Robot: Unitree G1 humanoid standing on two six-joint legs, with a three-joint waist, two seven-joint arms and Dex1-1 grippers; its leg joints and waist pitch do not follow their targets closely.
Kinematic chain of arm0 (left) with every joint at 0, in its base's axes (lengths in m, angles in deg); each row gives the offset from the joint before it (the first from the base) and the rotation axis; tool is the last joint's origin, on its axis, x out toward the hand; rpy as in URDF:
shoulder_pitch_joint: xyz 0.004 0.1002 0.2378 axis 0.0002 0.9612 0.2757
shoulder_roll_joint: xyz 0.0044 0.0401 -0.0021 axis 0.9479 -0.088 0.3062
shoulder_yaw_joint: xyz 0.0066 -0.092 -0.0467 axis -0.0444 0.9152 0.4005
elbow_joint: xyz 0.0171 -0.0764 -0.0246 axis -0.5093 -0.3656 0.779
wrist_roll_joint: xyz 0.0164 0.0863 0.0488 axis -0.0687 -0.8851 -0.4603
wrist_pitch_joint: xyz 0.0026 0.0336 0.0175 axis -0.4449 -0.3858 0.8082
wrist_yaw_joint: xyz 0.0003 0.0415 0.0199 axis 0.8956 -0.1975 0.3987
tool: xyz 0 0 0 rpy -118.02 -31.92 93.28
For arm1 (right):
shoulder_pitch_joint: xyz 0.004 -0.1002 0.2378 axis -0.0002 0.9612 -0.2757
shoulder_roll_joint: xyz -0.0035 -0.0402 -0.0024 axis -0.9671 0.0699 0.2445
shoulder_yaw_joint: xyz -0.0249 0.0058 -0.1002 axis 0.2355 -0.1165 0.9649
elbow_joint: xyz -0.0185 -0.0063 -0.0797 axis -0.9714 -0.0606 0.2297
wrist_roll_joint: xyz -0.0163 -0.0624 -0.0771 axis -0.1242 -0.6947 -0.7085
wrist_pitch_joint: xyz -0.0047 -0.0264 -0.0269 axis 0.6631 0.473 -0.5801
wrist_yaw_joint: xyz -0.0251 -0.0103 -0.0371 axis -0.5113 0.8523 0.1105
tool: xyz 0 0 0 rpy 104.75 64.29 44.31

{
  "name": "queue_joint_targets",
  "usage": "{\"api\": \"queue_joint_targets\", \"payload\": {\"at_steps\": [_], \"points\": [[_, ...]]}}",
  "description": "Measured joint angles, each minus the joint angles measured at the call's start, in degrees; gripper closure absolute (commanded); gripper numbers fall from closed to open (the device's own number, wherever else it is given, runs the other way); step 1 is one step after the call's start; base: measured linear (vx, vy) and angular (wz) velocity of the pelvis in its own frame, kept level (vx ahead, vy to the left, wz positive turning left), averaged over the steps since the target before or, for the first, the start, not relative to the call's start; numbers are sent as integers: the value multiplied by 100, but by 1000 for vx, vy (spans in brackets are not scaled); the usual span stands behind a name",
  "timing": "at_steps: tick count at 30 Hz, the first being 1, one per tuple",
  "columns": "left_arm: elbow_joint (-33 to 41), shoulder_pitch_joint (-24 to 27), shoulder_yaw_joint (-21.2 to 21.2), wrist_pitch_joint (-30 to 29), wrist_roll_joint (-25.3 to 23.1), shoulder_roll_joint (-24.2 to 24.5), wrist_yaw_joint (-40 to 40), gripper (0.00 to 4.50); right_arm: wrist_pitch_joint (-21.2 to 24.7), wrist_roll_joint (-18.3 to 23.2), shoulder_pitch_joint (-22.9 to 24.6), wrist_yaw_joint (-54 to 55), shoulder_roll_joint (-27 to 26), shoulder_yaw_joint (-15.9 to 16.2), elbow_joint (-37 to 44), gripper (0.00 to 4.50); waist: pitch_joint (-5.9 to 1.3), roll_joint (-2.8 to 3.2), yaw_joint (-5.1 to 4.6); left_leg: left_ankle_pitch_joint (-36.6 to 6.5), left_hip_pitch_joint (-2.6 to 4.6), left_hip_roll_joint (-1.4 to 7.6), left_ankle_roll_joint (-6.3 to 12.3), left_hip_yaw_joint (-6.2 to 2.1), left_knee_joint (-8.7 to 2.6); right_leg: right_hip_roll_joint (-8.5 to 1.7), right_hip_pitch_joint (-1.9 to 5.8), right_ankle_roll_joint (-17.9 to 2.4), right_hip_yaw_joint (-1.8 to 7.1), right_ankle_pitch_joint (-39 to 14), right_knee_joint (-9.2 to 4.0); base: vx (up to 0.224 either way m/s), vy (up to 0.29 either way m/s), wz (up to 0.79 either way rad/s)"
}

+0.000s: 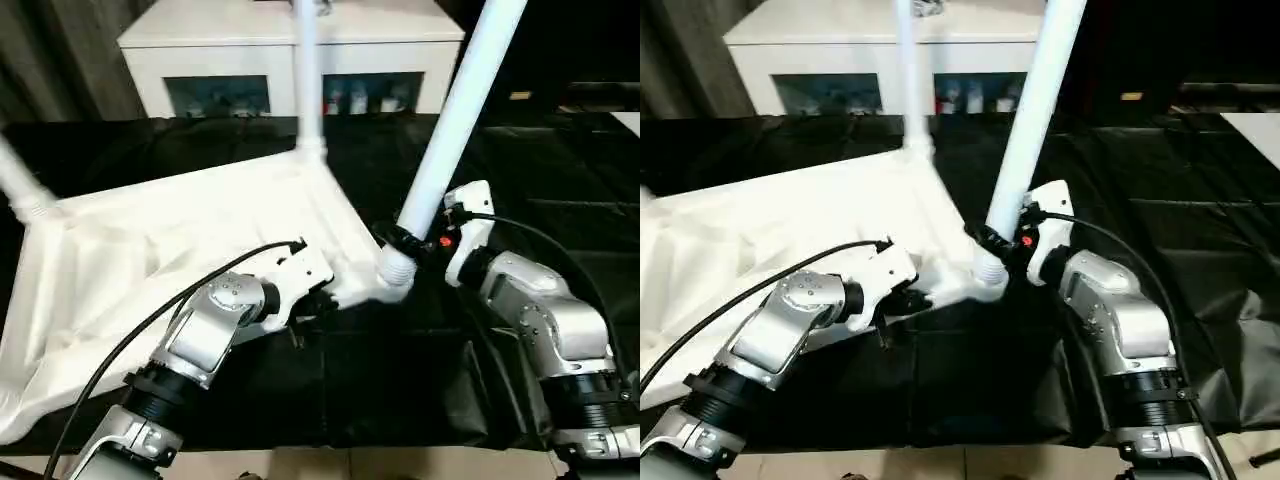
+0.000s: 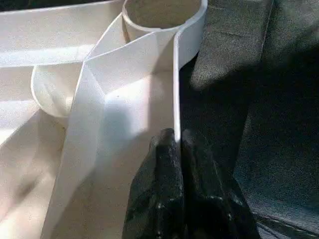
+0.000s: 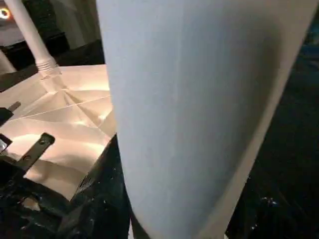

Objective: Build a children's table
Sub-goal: Insert table leg to table base

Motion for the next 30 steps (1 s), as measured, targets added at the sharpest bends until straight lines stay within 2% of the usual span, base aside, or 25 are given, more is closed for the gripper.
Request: {"api": "queue_joint_targets", "payload": {"at_steps": [7, 15, 17, 20, 27, 30], "points": [[-21, 20, -76, 314, 63, 206, 71, 450, -131, 89, -42, -257, 75, -43, -160, 264, 11, -42, -9, 0, -1, 4, 0, 2, 1, 3, -2, -1, 0, 0, 0, 0, 0, 0], [101, 206, -61, 576, 306, 487, 517, 450, -594, 194, -313, -806, 60, -227, -1022, 264, 6, -50, 14, 0, -1, 6, 1, 10, 1, 3, -4, -1, 0, 0, 2, 0, 0, 0], [161, 221, -78, 554, 385, 547, 629, 450, -608, 229, -439, -1103, 68, -221, -1314, 264, 12, -81, 20, 1, -1, 8, 2, 14, 4, 1, -5, -1, -1, 0, 9, 0, 0, 0], [199, 230, -97, 545, 406, 568, 710, 450, -601, 273, -453, -1343, 88, -202, -1415, 264, 13, -104, 36, 1, -2, 8, 3, 17, 7, 0, -5, -1, 0, 0, 10, 0, 0, 0], [299, 248, -133, 562, 445, 712, 786, 450, -509, 290, -461, -1768, 198, 7, -1563, 264, 45, -197, 60, 1, 1, 16, 2, 21, 31, 0, -7, -1, 2, 0, 39, 0, 0, 0], [283, 263, -131, 632, 430, 694, 696, 450, -513, 226, -460, -1767, 198, 5, -1581, 264, 48, -208, 59, 1, 2, 17, 2, 23, 40, -1, -7, -1, 4, 0, 46, 0, 0, 0]]}}
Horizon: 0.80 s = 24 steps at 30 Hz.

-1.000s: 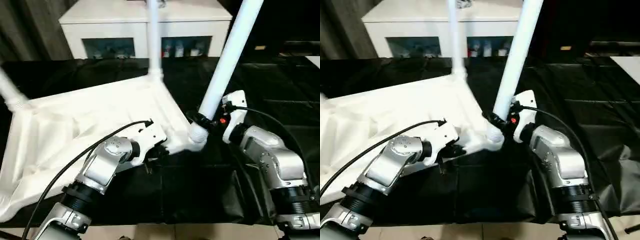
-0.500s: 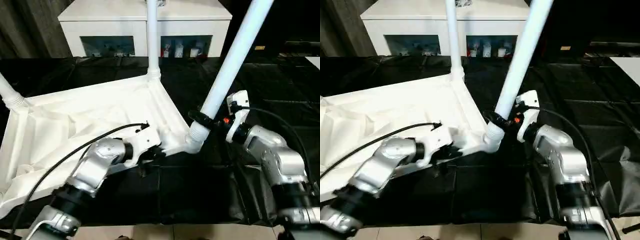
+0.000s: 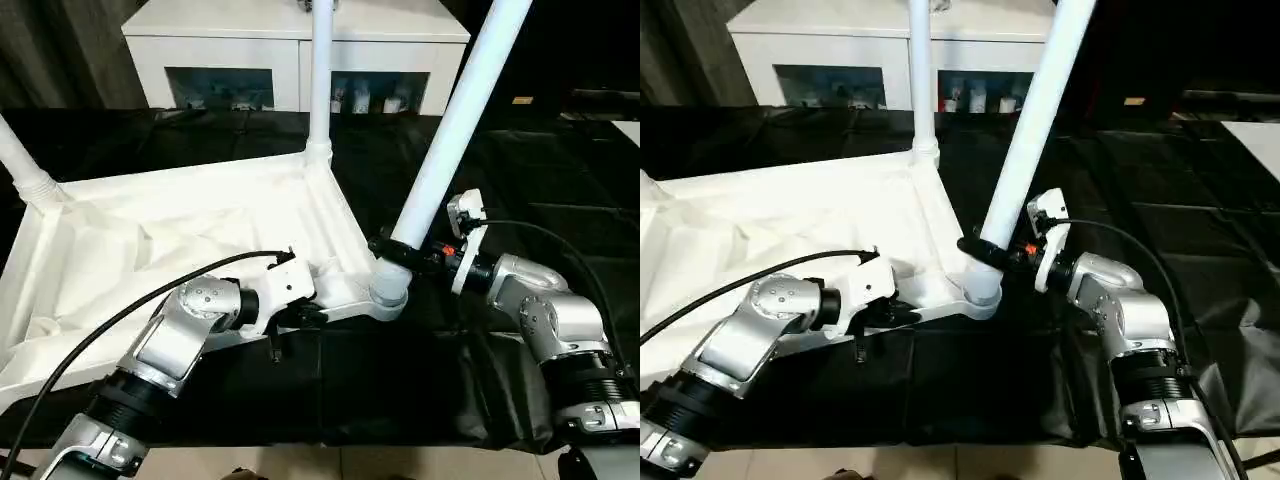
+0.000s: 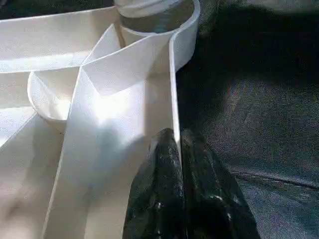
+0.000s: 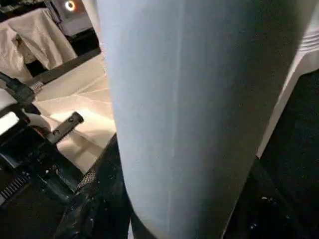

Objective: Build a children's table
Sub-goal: Insert table leg to table base

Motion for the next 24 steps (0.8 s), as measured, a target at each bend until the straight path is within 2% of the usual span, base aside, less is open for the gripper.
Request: {"api": "queue_joint_targets", "payload": {"at_steps": [1, 2, 12, 24], "points": [[-9, -1, 3, 0, -2, -15, -11, 405, -6, -15, 0, 5, 0, -1, 0, 264, 0, 0, 3, 0, 0, 0, 0, 2, 2, -2, 0, 0, 1, 0, 2, 0, 0, 0], [-14, -3, 4, 0, -4, -27, -20, 393, -10, -24, 0, 10, -1, -1, 0, 264, 0, 0, 7, 0, 0, 0, 0, 4, 3, -2, 0, 0, 1, 0, 4, 0, 0, 0], [-274, -159, -83, 190, 61, -203, -13, 381, -10, -22, 4, 27, 3, -17, 15, 264, 1, -1, 66, 0, -2, 3, 0, 8, 8, -3, 0, -1, 0, 1, 5, 0, 0, 0], [-587, -347, -224, 475, -158, -235, -123, 381, -15, -24, 48, 85, -10, -54, 112, 264, -7, 13, 91, 1, 4, 4, -2, 8, 8, -3, 4, -7, 0, 5, 9, 0, 0, 0]]}}
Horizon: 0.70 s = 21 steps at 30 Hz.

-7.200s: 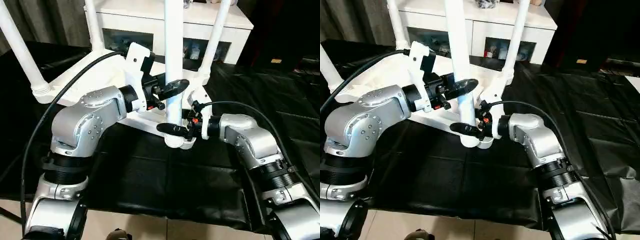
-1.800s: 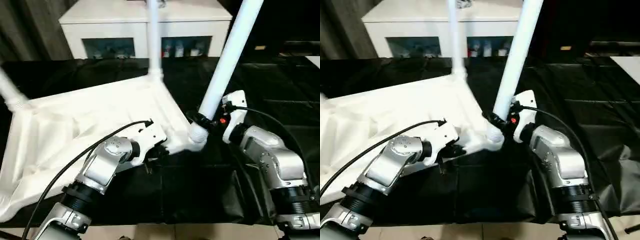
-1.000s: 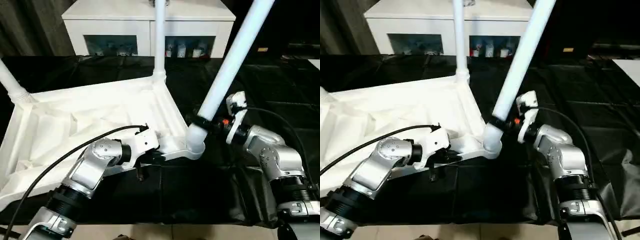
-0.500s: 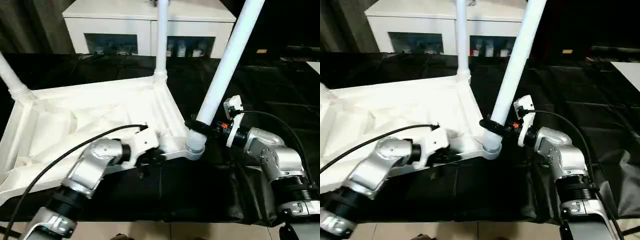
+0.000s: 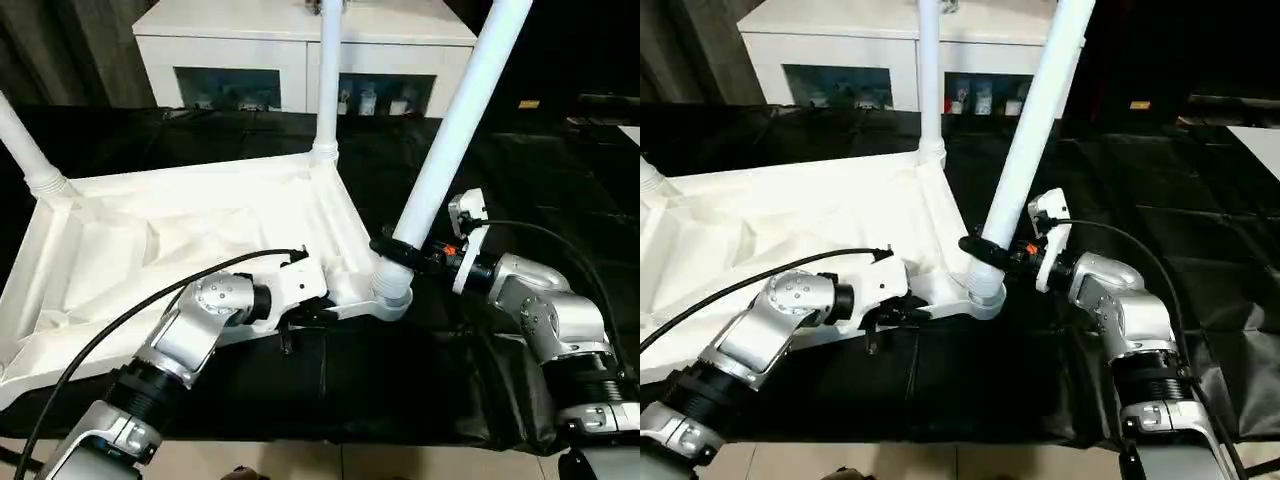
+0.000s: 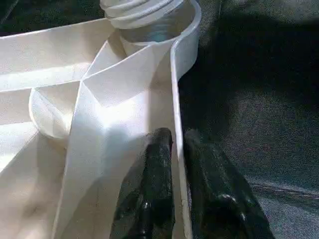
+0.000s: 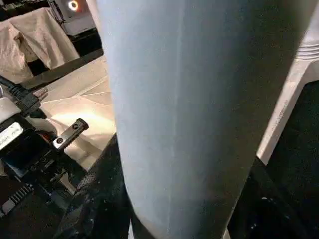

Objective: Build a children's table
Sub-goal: Insert table leg to table base

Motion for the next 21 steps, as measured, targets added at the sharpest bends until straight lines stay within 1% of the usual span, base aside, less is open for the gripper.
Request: {"api": "queue_joint_targets", "payload": {"at_steps": [1, 2, 3, 4, 6, 7, 9, 13, 17, 21], "points": [[-39, -10, -2, 36, -1, -15, -10, 381, -4, -2, 10, 16, 0, -3, 0, 264, -1, 5, 7, 1, 0, 0, -1, 0, 0, 0, 2, 0, -1, 0, 0, 0, 0, 0], [-98, -46, -28, 68, -7, -32, -6, 399, -33, -7, 39, 75, -1, -15, 10, 264, -4, 11, 17, 1, 0, 0, -1, 0, 0, -1, 5, 0, 0, 0, -1, 0, 0, 0], [-115, -69, -58, 78, -18, -33, -4, 399, -49, -14, 64, 106, -1, -23, 13, 264, -4, 28, 22, 1, 0, 0, -2, 1, 1, -2, 7, -1, -1, 0, -2, 0, 0, 0], [-146, -83, -69, 90, -27, -38, -2, 417, -67, -27, 92, 150, -4, -35, 14, 264, -7, 37, 20, 1, 0, -1, -2, 2, 2, -2, 8, -2, 1, 1, -3, 0, 0, 0], [-200, -97, -84, 128, -48, -29, 53, 417, -135, -78, 121, 258, -14, -64, 14, 264, -19, 90, 9, 1, 0, -2, -1, 4, 5, -4, 9, -8, 3, 5, -6, 0, 0, 0], [-206, -99, -106, 134, -50, -16, 76, 428, -168, -101, 121, 322, -14, -76, 13, 264, -28, 110, 1, 1, 0, -3, -1, 5, 5, -5, 9, -10, 4, 6, -5, 0, 0, 0], [-203, -123, -167, 146, -63, 46, 145, 448, -182, -127, 121, 365, -13, -117, 12, 264, -31, 119, -3, 1, 3, 3, -2, 2, 3, -1, 8, -9, -1, 6, -1, 0, 0, 0], [-74, -104, -185, 6, 4, 194, 409, 450, -189, -133, 140, 368, 3, -135, 13, 264, -41, 187, -3, 4, 3, 11, -7, 0, -1, 6, 7, -9, -8, 5, -2, 0, 0, 0], [-17, -98, -190, -69, 62, 254, 566, 450, -195, -134, 194, 369, -4, -134, 13, 264, -39, 198, 12, 4, 1, 16, -7, 1, -2, 7, 6, -9, -14, 5, -3, 0, 0, 0], [15, -98, -190, -91, 72, 289, 573, 450, -195, -123, 200, 357, -49, -135, 16, 264, -39, 198, 3, 4, 2, 15, -7, 4, -1, 6, 7, -9, -9, 5, -4, 0, 0, 0]]}}
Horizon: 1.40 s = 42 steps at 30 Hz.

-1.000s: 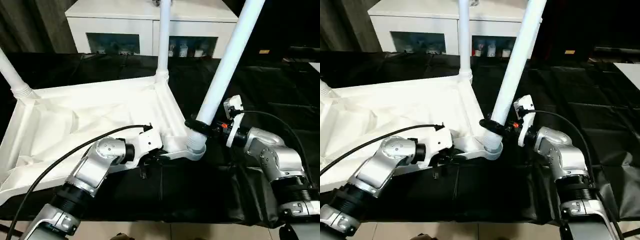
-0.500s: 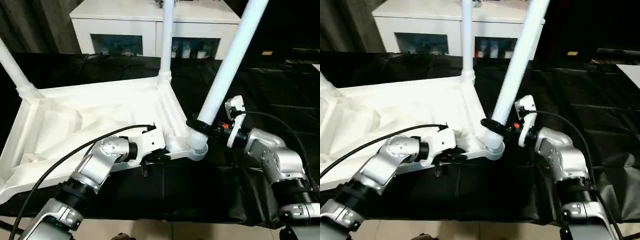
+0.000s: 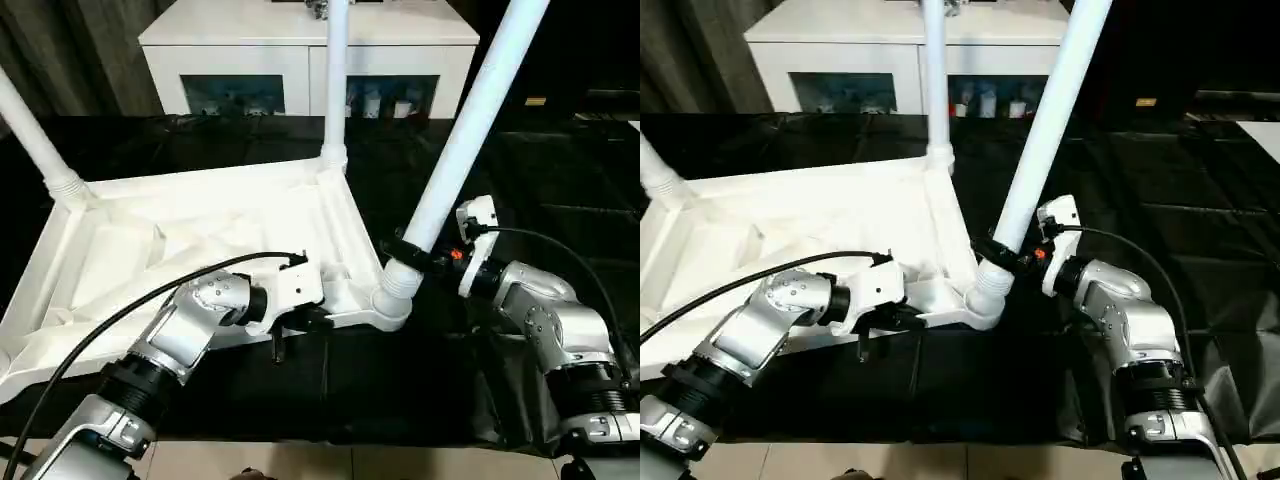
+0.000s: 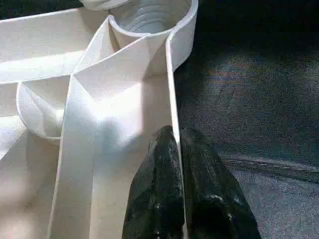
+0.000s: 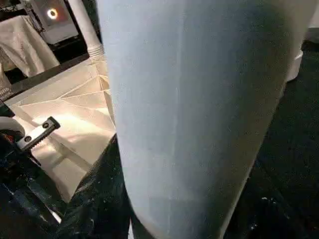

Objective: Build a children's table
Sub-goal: Insert table leg to table base

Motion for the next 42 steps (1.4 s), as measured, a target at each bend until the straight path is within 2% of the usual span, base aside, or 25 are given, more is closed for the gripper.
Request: {"api": "queue_joint_targets", "payload": {"at_steps": [17, 23, 36, 42], "points": [[164, 109, 11, -20, -5, 85, -79, 450, 507, 124, 34, -435, 13, 219, 355, 264, 0, -17, -5, 0, 2, 2, 0, 2, -2, 1, -1, 1, 1, -1, 0, 0, 0, 0], [185, 125, 10, -22, -3, 108, -83, 450, 550, 111, 141, -449, 75, 306, 356, 264, -5, -35, -11, 0, 5, 2, 0, 2, -2, 1, -1, 2, 2, -1, 0, 0, 0, 0], [136, 129, 11, -55, -17, 144, -206, 450, -57, 127, 278, -33, -396, 73, 2, 264, -12, -39, -70, -1, 35, 2, -2, 2, -8, 1, 11, 12, 3, -7, -1, 0, 0, 0], [46, 124, 11, 46, -16, 114, -255, 450, -377, 248, 648, 189, -587, -122, 215, 264, -13, -31, -82, -2, 56, -1, -3, 2, -21, 0, 29, 35, 6, -21, -6, 0, 0, 0]]}}
